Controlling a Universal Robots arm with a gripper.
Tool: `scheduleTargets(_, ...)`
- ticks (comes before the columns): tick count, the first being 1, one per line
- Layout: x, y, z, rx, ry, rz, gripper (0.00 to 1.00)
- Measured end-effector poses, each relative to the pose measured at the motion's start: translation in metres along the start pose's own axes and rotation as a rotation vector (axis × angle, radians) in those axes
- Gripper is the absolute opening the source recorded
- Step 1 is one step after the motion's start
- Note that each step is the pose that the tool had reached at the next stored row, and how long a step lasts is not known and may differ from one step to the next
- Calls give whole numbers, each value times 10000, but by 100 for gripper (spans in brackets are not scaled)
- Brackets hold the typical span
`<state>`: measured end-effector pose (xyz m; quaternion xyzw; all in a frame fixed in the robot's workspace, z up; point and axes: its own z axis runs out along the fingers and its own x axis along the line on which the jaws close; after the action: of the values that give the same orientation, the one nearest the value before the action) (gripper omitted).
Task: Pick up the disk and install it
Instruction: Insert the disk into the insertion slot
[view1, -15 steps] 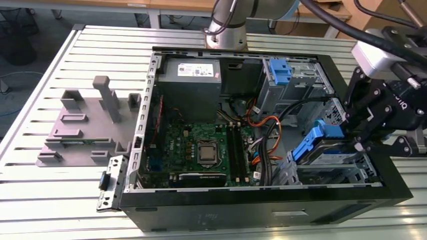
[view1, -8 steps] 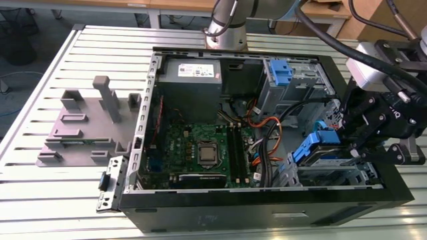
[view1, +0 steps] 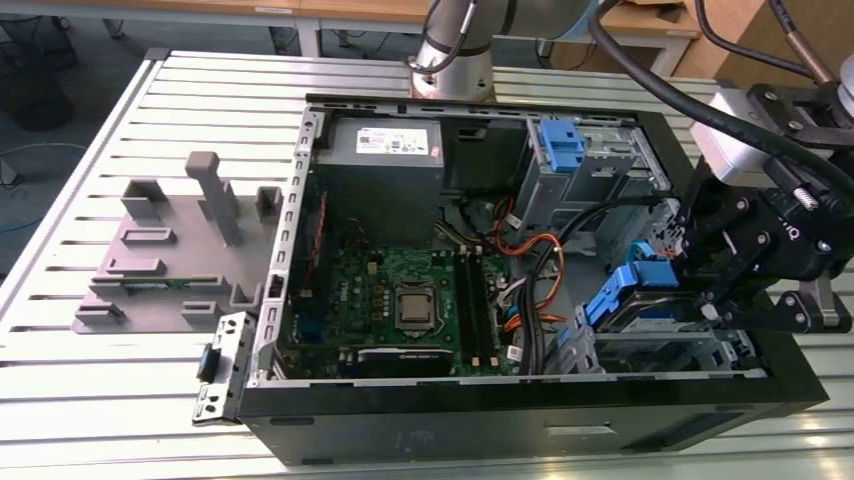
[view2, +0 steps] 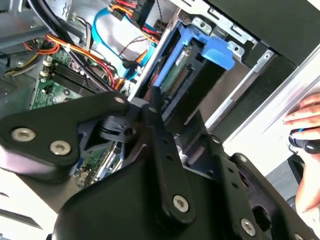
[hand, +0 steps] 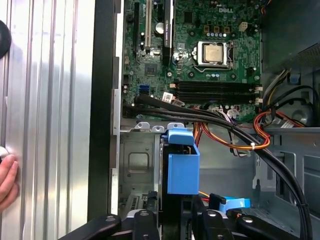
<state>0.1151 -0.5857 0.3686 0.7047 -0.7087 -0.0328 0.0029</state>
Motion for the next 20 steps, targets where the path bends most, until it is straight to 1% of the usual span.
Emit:
scheduleTargets(1, 0, 0, 0, -1, -3, 1, 36)
scheduleTargets(2, -1, 0, 0, -1, -2, 1, 42)
scheduleTargets(11, -1, 0, -1, -2, 1, 1, 42)
scheduleTargets(13, -1, 0, -1, -1, 1, 1, 43)
scheduleTargets(14, -1, 0, -1, -1, 2, 1, 49)
scheduleTargets(18, -1, 0, 1, -2, 0, 1, 49)
scheduleTargets(19, -1, 9, 7, 5, -4, 2, 49)
scheduleTargets(20, 0, 20, 18, 28, -8, -4, 49)
